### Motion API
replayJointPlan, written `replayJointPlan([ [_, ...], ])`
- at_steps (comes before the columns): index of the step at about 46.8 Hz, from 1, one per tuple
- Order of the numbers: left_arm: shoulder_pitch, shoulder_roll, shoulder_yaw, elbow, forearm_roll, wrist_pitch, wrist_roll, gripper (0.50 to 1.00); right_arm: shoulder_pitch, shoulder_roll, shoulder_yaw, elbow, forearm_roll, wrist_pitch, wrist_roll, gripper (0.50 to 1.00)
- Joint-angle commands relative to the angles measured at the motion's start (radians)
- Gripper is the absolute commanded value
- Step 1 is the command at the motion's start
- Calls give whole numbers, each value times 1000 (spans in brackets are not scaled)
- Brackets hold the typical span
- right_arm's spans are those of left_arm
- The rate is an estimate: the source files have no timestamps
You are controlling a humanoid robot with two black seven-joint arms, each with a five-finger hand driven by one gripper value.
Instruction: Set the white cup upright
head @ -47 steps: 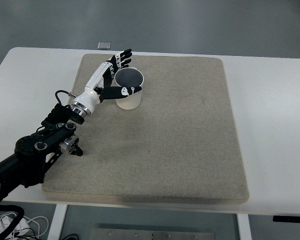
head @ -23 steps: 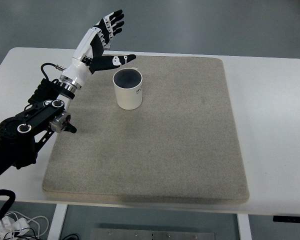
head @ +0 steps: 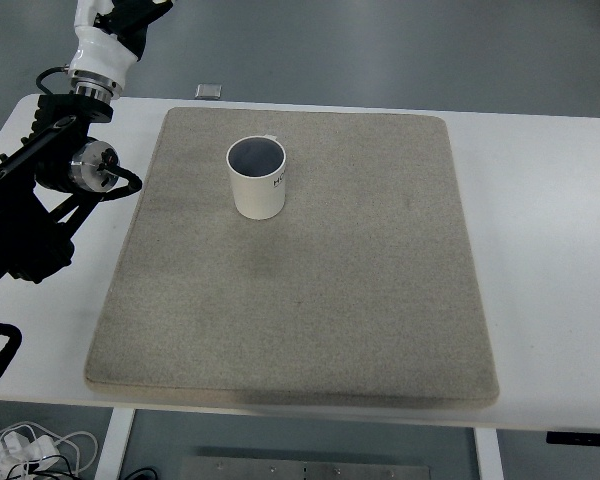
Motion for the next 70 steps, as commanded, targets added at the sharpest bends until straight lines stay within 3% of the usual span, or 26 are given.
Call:
replayJointPlan([
  [1, -7, -1, -8, 14, -24, 9, 0, 990, 0, 0, 0, 0, 0, 0, 0, 952],
  [4, -7, -1, -32, 32, -60, 8, 0, 990, 0, 0, 0, 0, 0, 0, 0, 952],
  [16, -53, -13, -44, 233, -185, -7, 184, 994, 0, 0, 2, 2, 0, 0, 0, 952],
  [24, -63, -25, -43, 331, -356, -72, 344, 994, 0, 0, 0, 0, 1, 0, 0, 952],
  [28, -63, -48, -44, 367, -400, -87, 385, 994, 0, 0, 0, 0, 0, 0, 0, 952],
  [38, -55, -53, -41, 391, -448, -242, 451, 994, 0, 0, 0, 0, 0, 0, 0, 952],
  [52, -63, -108, -57, 505, -514, -270, 450, 994, -1, 0, 0, 2, 1, 0, 0, 952],
  [70, -63, -143, -41, 511, -508, -285, 441, 994, -1, 0, 3, 0, 5, 0, -2, 952],
])
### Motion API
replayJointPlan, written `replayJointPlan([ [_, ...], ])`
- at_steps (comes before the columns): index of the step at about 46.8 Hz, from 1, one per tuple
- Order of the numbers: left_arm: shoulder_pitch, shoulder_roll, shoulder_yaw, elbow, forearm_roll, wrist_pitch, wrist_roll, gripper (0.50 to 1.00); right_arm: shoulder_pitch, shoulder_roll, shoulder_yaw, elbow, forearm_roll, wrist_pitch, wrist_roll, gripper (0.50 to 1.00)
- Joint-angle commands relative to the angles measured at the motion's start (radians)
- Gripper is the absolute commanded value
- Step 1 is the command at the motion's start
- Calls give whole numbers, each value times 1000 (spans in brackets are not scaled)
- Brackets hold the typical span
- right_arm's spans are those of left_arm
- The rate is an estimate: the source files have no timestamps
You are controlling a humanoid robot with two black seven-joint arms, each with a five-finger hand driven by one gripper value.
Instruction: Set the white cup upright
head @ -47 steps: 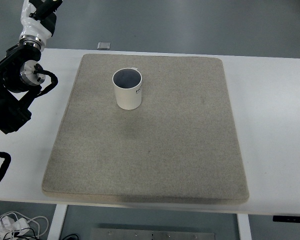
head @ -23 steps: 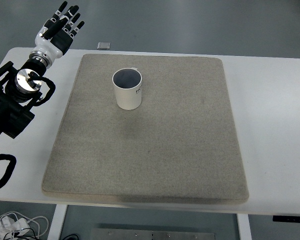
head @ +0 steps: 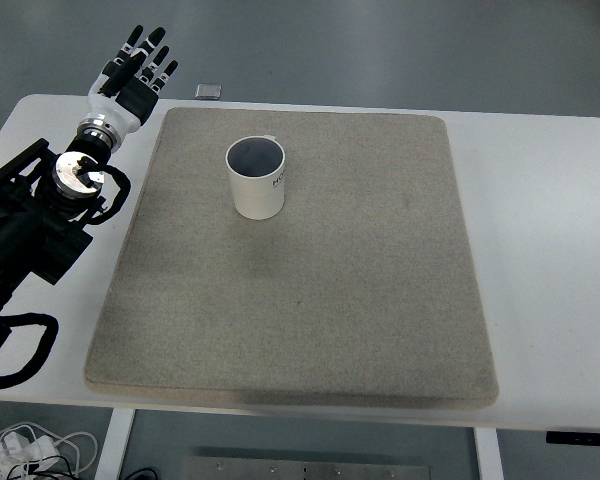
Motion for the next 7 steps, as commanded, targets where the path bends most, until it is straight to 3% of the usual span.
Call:
replayJointPlan([
  [1, 0, -2, 4, 1, 2, -12, 0, 994, 2, 0, 2, 0, 1, 0, -2, 952],
  [7, 0, -5, 6, 1, 2, -15, -1, 994, 2, 0, 2, 0, 1, 0, -2, 952],
])
